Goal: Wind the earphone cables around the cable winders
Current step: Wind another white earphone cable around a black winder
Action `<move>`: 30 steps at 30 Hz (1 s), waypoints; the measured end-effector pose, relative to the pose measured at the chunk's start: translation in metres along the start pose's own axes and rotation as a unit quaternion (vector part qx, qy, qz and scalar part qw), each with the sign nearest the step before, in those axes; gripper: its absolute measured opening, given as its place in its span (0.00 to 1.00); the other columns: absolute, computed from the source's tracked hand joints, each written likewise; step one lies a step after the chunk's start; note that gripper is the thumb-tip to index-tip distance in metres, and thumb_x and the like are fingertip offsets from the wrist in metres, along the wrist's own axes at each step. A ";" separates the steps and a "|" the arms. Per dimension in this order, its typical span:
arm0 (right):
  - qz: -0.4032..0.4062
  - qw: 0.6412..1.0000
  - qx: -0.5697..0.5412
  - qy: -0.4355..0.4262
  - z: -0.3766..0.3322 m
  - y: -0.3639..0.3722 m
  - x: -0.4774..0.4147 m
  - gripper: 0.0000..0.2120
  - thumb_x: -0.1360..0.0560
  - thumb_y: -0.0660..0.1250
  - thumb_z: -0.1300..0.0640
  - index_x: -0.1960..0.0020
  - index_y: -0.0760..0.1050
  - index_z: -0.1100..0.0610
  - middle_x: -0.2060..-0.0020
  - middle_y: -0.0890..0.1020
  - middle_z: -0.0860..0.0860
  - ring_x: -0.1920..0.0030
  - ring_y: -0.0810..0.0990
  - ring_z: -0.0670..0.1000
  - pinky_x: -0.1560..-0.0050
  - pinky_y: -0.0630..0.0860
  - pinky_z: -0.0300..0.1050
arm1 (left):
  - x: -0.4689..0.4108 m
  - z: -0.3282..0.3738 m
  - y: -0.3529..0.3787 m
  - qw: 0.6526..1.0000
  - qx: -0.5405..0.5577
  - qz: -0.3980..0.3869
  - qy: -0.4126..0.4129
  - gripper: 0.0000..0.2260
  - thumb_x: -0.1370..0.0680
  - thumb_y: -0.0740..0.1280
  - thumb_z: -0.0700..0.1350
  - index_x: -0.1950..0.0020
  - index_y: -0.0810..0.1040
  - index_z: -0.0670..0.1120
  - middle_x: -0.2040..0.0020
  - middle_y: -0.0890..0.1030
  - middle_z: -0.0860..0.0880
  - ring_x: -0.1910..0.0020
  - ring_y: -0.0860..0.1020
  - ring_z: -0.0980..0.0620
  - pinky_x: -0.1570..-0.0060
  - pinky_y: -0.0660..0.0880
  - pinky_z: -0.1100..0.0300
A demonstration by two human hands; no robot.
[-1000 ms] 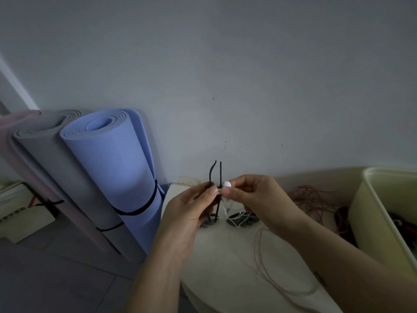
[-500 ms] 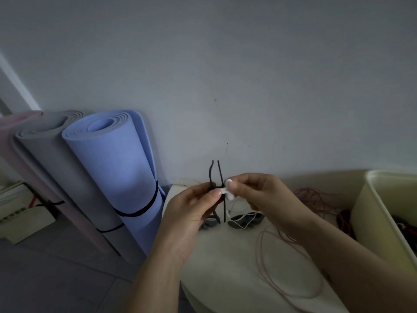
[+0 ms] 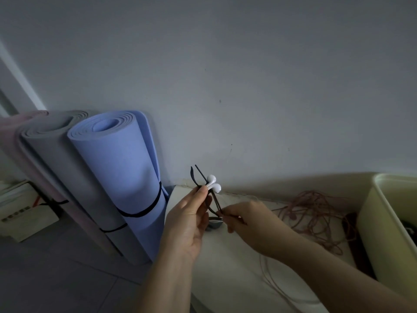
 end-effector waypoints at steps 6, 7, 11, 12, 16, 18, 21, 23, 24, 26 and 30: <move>-0.007 0.998 0.054 -0.022 -0.010 -0.012 0.008 0.12 0.20 0.59 0.50 0.54 0.79 0.51 0.63 0.82 0.48 0.63 0.78 0.48 0.56 0.76 0.46 | 0.002 0.007 -0.002 0.996 -0.072 0.029 0.053 0.16 0.23 0.68 0.43 0.68 0.86 0.57 0.62 0.84 0.58 0.56 0.77 0.59 0.53 0.69 0.63; 0.012 0.998 0.057 -0.025 -0.012 -0.020 0.010 0.11 0.20 0.59 0.49 0.55 0.79 0.50 0.63 0.82 0.48 0.64 0.77 0.47 0.57 0.75 0.46 | 0.004 0.009 0.000 0.994 -0.087 0.028 0.062 0.15 0.23 0.68 0.43 0.67 0.86 0.57 0.61 0.84 0.57 0.56 0.77 0.59 0.53 0.69 0.64; 0.089 0.995 0.025 -0.032 -0.015 -0.052 0.018 0.10 0.23 0.62 0.47 0.58 0.79 0.50 0.71 0.77 0.43 0.70 0.72 0.43 0.69 0.67 0.36 | 0.009 0.014 0.009 0.978 -0.178 0.015 0.112 0.11 0.26 0.72 0.44 0.66 0.85 0.56 0.64 0.84 0.60 0.58 0.80 0.64 0.56 0.72 0.67; 0.108 0.994 0.007 -0.031 -0.014 -0.059 0.020 0.10 0.24 0.63 0.48 0.59 0.79 0.49 0.73 0.76 0.41 0.71 0.72 0.42 0.71 0.65 0.35 | 0.010 0.014 0.012 0.971 -0.203 0.008 0.124 0.12 0.26 0.72 0.43 0.67 0.83 0.56 0.67 0.83 0.62 0.61 0.80 0.68 0.59 0.73 0.70; 0.178 0.984 -0.021 -0.018 -0.004 -0.079 0.022 0.07 0.26 0.67 0.53 0.62 0.79 0.49 0.75 0.74 0.37 0.70 0.73 0.38 0.71 0.65 0.31 | 0.015 0.010 0.026 0.943 -0.291 -0.049 0.153 0.08 0.28 0.74 0.41 0.55 0.80 0.53 0.65 0.83 0.63 0.62 0.81 0.67 0.64 0.72 0.76; 0.197 0.980 -0.037 -0.013 0.000 -0.087 0.022 0.07 0.26 0.69 0.54 0.62 0.79 0.52 0.74 0.75 0.39 0.69 0.73 0.35 0.69 0.66 0.29 | 0.014 0.006 0.029 0.934 -0.319 -0.087 0.135 0.08 0.29 0.75 0.42 0.53 0.81 0.53 0.62 0.84 0.61 0.60 0.82 0.65 0.62 0.73 0.74; 0.200 0.978 -0.065 0.000 0.005 -0.092 0.023 0.06 0.27 0.71 0.55 0.63 0.78 0.53 0.74 0.74 0.39 0.69 0.73 0.33 0.67 0.67 0.27 | 0.015 0.000 0.033 0.919 -0.352 -0.142 0.109 0.08 0.29 0.75 0.43 0.52 0.81 0.52 0.58 0.85 0.56 0.56 0.83 0.61 0.56 0.76 0.70; 0.184 0.977 -0.104 0.018 0.011 -0.090 0.022 0.07 0.28 0.70 0.52 0.62 0.78 0.53 0.79 0.71 0.39 0.75 0.71 0.37 0.72 0.66 0.29 | 0.015 -0.001 0.033 0.916 -0.353 -0.166 0.099 0.08 0.28 0.74 0.42 0.51 0.82 0.51 0.56 0.85 0.55 0.55 0.83 0.59 0.55 0.76 0.69; 0.170 0.976 -0.134 0.028 0.014 -0.088 0.021 0.07 0.27 0.69 0.51 0.60 0.78 0.55 0.81 0.69 0.40 0.79 0.68 0.40 0.76 0.63 0.30 | 0.016 -0.001 0.033 0.917 -0.346 -0.177 0.093 0.08 0.28 0.74 0.41 0.51 0.82 0.50 0.56 0.85 0.54 0.55 0.83 0.59 0.56 0.76 0.69; 0.139 0.964 -0.223 0.048 0.023 -0.084 0.018 0.10 0.25 0.67 0.53 0.59 0.79 0.59 0.82 0.70 0.41 0.80 0.66 0.41 0.77 0.61 0.28 | 0.017 0.001 0.033 0.922 -0.319 -0.204 0.081 0.09 0.28 0.73 0.38 0.49 0.82 0.47 0.55 0.86 0.51 0.54 0.83 0.58 0.56 0.75 0.69; 0.043 0.921 -0.380 0.072 0.039 -0.062 0.012 0.15 0.29 0.70 0.44 0.64 0.77 0.56 0.73 0.77 0.47 0.68 0.65 0.54 0.65 0.65 0.40 | 0.018 0.000 0.036 0.948 -0.175 -0.264 0.047 0.15 0.34 0.76 0.39 0.48 0.83 0.42 0.50 0.85 0.42 0.49 0.83 0.47 0.49 0.79 0.60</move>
Point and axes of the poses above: each hand's wrist, its own x-axis away from the middle knuckle, its own y-axis out of the palm, z = x × y, the point moved 6 cm from there along -x, towards the middle knuckle
